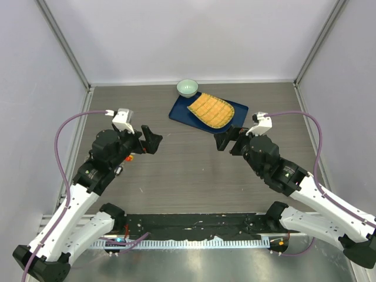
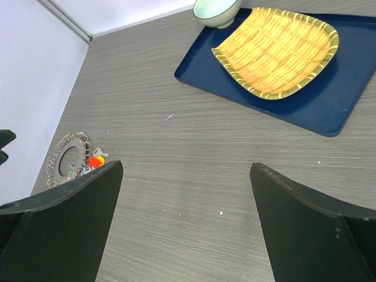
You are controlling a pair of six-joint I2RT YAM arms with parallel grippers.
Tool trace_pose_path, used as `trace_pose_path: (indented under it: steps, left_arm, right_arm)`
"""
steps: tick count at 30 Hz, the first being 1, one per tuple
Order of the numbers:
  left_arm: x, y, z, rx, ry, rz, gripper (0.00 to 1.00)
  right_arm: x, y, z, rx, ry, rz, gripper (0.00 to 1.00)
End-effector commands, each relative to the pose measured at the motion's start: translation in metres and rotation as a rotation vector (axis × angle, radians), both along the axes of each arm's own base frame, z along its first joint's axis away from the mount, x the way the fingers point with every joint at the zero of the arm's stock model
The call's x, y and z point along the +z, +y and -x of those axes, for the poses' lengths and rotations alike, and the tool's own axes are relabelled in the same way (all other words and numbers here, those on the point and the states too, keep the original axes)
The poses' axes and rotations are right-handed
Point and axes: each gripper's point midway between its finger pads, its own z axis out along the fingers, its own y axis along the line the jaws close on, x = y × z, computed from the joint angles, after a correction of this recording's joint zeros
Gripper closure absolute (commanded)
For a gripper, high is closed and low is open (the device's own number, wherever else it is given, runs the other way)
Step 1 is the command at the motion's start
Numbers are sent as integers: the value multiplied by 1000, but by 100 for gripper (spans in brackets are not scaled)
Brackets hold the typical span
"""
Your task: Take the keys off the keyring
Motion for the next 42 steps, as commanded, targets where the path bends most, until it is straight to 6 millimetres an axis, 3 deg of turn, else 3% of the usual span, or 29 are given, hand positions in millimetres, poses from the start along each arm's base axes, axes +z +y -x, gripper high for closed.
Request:
trace_pose_path:
  steps: [1,8,11,13,14,16,20,23,24,28,30,34,36,40,42]
  left_arm:
    - [15,1,-1,13,-43,23,0]
    - [13,3,-2,25,-34,19,0]
    - [4,17,-9,118,-9,-1,0]
    - [-2,43,-19,283,8,-35,0]
    - [-17,56,-22,356,63,-87,0]
    - [-14,86,-27,528,81,-151,0]
    - [-20,122,-29,716,180,-284,1]
    - [-42,137,-39,775,313,-289,5]
    - [-49,154,-40,836,364,-261,9]
    - [-88,180,-53,949,536,-216,17]
    - [-95,191,-64,1007,539,-235,20]
    - [-118,206,-84,1101,589,-316,21]
    - [-138,213,-93,1144,662,-287,22]
    - [-172,204,-114,1055,761,-206,22]
    - [-179,220,-116,1101,784,-190,22]
  right_arm:
    - [19,0,-3,-14,-42,-54,3]
    - [20,0,-3,-13,-43,-59,3]
    - [17,1,-3,-9,-35,-54,3]
    - [11,1,-2,-10,-23,-52,3]
    - [10,1,-2,-12,-20,-57,3]
    - [4,2,0,-9,-2,-71,2]
    - [-6,0,4,-11,21,-88,3]
    - [-12,1,6,15,13,-67,5]
    - [-12,3,8,36,6,-63,5]
    - [0,14,14,126,-52,-64,6]
    - [1,19,19,164,-61,-83,6]
    - [10,30,31,270,-117,-123,8]
    - [10,34,35,306,-131,-116,8]
    - [10,31,37,307,-132,-93,8]
    - [13,29,38,306,-137,-96,8]
